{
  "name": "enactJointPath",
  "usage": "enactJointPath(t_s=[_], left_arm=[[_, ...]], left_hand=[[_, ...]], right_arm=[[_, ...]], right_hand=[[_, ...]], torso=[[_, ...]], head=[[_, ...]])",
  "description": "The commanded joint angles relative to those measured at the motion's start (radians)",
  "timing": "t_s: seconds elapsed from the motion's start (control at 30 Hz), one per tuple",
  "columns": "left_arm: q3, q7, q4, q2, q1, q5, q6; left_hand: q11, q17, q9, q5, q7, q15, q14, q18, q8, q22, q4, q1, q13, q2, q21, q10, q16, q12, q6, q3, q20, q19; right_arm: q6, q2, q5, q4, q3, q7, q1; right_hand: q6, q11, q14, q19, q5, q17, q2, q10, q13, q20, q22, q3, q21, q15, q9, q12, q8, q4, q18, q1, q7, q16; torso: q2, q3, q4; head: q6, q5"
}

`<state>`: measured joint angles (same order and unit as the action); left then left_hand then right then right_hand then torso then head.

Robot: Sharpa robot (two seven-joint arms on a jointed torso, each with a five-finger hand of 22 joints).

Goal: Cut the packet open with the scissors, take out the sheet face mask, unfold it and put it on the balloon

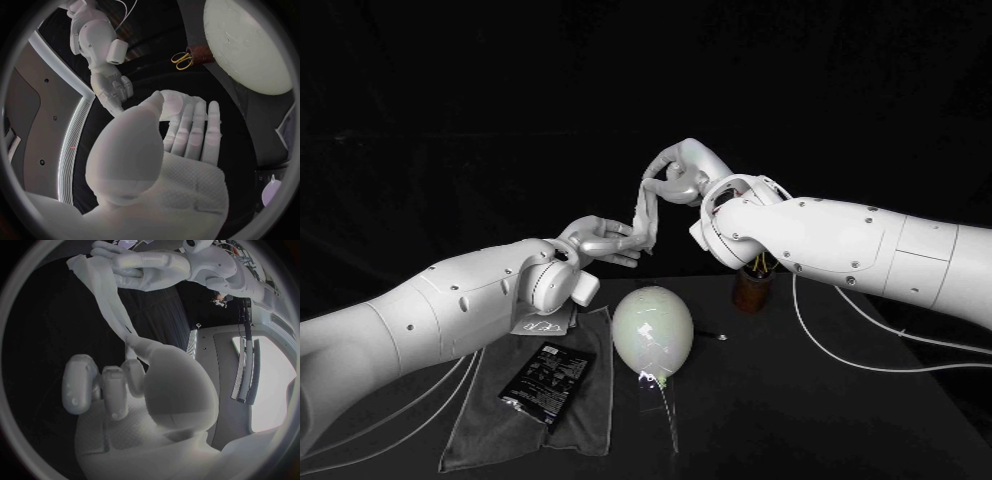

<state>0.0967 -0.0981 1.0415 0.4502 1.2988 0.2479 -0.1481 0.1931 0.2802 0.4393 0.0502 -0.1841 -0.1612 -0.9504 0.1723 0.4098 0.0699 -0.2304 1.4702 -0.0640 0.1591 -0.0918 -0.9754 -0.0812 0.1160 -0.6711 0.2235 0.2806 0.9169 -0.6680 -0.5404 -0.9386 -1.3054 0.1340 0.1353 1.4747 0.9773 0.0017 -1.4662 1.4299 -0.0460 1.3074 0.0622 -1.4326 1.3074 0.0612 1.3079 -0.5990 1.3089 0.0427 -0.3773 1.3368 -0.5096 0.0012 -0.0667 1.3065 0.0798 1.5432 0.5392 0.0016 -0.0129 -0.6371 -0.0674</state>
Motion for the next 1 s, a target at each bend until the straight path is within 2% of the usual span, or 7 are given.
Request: enactJointPath(t_s=[0.03, 0.27, 0.33, 0.4, 0.5, 0.67, 1.0], left_arm=[[-0.001, -0.023, 0.000, -0.004, 0.000, -0.011, -0.022], [-0.001, -0.062, 0.000, -0.005, 0.000, -0.011, -0.044], [-0.002, -0.078, 0.001, -0.006, 0.000, -0.013, -0.046], [-0.002, -0.099, 0.003, -0.007, 0.000, -0.016, -0.047], [-0.003, -0.124, 0.006, -0.007, 0.000, -0.022, -0.041], [-0.005, -0.155, 0.013, -0.007, 0.000, -0.032, -0.025], [-0.007, -0.183, 0.014, -0.003, 0.000, -0.078, -0.037]], left_hand=[[0.003, -0.004, -0.004, -0.002, -0.053, -0.002, 0.007, 0.012, 0.001, 0.000, 0.000, 0.014, 0.001, -0.002, -0.002, 0.014, 0.005, -0.010, 0.008, -0.008, 0.001, 0.004], [0.031, -0.024, -0.028, -0.002, -0.024, -0.026, 0.047, -0.003, 0.002, -0.008, 0.004, 0.041, 0.000, -0.011, 0.029, 0.079, 0.018, -0.047, 0.037, -0.032, 0.008, -0.056], [0.020, -0.031, -0.041, -0.002, 0.009, -0.023, 0.057, -0.012, 0.000, -0.007, 0.006, 0.052, -0.001, -0.017, 0.030, 0.076, 0.016, -0.043, 0.026, -0.038, 0.010, -0.082], [-0.014, -0.036, -0.049, -0.002, -0.004, -0.013, 0.059, -0.020, 0.006, -0.007, 0.006, 0.059, -0.003, -0.023, 0.031, 0.059, 0.015, -0.036, -0.011, -0.041, 0.011, -0.107], [-0.034, -0.038, -0.058, -0.002, 0.003, -0.012, 0.057, -0.025, 0.007, -0.007, 0.004, 0.065, -0.004, -0.029, 0.030, 0.040, 0.013, -0.029, -0.041, -0.041, 0.011, -0.121], [-0.038, -0.044, -0.086, -0.002, 0.021, 0.007, 0.053, -0.046, -0.006, -0.009, -0.002, 0.089, -0.002, -0.045, 0.033, 0.002, 0.011, -0.021, -0.105, -0.028, 0.011, -0.176], [-0.027, -0.041, -0.112, -0.002, 0.047, 0.011, 0.009, -0.055, -0.012, -0.003, -0.017, 0.123, -0.005, -0.085, 0.023, -0.096, -0.009, 0.004, -0.209, 0.019, 0.009, -0.130]], right_arm=[[-0.001, -0.002, -0.012, -0.007, -0.001, -0.001, 0.001], [0.005, -0.005, -0.012, -0.016, -0.001, -0.001, 0.001], [0.007, -0.005, -0.012, -0.017, -0.001, 0.000, 0.001], [0.010, -0.004, -0.012, -0.017, -0.001, 0.001, 0.001], [0.013, -0.002, -0.011, -0.016, -0.001, 0.002, 0.001], [0.014, -0.001, -0.011, -0.013, -0.001, 0.005, 0.001], [0.018, 0.000, -0.011, -0.002, -0.001, 0.009, 0.000]], right_hand=[[0.007, 0.003, -0.088, 0.005, -0.003, 0.222, -0.005, -0.006, 0.033, -0.003, 0.187, -0.004, 0.005, 0.009, -0.031, 0.001, -0.007, 0.001, 0.010, 0.001, 0.000, 0.007], [0.007, 0.003, -0.088, 0.005, -0.003, 0.222, -0.005, -0.006, 0.033, -0.003, 0.187, -0.004, 0.005, 0.009, -0.031, 0.001, -0.007, 0.001, 0.010, 0.001, 0.000, 0.007], [0.007, 0.003, -0.088, 0.005, -0.003, 0.222, -0.005, -0.006, 0.033, -0.003, 0.187, -0.004, 0.005, 0.009, -0.031, 0.001, -0.007, 0.001, 0.010, 0.001, 0.000, 0.007], [0.007, 0.003, -0.088, 0.005, -0.003, 0.222, -0.005, -0.006, 0.033, -0.003, 0.187, -0.004, 0.005, 0.009, -0.031, 0.001, -0.007, 0.001, 0.010, 0.001, 0.000, 0.007], [0.007, 0.003, -0.088, 0.005, -0.003, 0.222, -0.005, -0.006, 0.033, -0.003, 0.187, -0.004, 0.005, 0.009, -0.031, 0.001, -0.007, 0.001, 0.010, 0.001, 0.000, 0.007], [0.007, 0.003, -0.088, 0.005, -0.003, 0.222, -0.005, -0.006, 0.032, -0.003, 0.187, -0.005, 0.005, 0.009, -0.031, 0.000, -0.007, 0.001, 0.010, 0.001, 0.000, 0.007], [0.007, 0.003, -0.088, 0.005, -0.003, 0.222, -0.005, -0.006, 0.032, -0.003, 0.187, -0.005, 0.005, 0.009, -0.031, 0.000, -0.007, 0.001, 0.010, 0.001, 0.000, 0.007]], torso=[[0.000, -0.0006, -0.0001], [0.000, -0.0001, -0.0006], [0.000, -0.0004, 0.0000], [0.000, -0.0006, -0.0002], [0.000, -0.0003, -0.0007], [0.002, 0.0001, -0.0011], [0.001, 0.0000, -0.0008]], head=[[0.001, 0.000], [0.004, 0.003], [0.001, 0.004], [0.002, 0.004], [0.004, 0.004], [0.000, -0.002], [-0.002, -0.001]])
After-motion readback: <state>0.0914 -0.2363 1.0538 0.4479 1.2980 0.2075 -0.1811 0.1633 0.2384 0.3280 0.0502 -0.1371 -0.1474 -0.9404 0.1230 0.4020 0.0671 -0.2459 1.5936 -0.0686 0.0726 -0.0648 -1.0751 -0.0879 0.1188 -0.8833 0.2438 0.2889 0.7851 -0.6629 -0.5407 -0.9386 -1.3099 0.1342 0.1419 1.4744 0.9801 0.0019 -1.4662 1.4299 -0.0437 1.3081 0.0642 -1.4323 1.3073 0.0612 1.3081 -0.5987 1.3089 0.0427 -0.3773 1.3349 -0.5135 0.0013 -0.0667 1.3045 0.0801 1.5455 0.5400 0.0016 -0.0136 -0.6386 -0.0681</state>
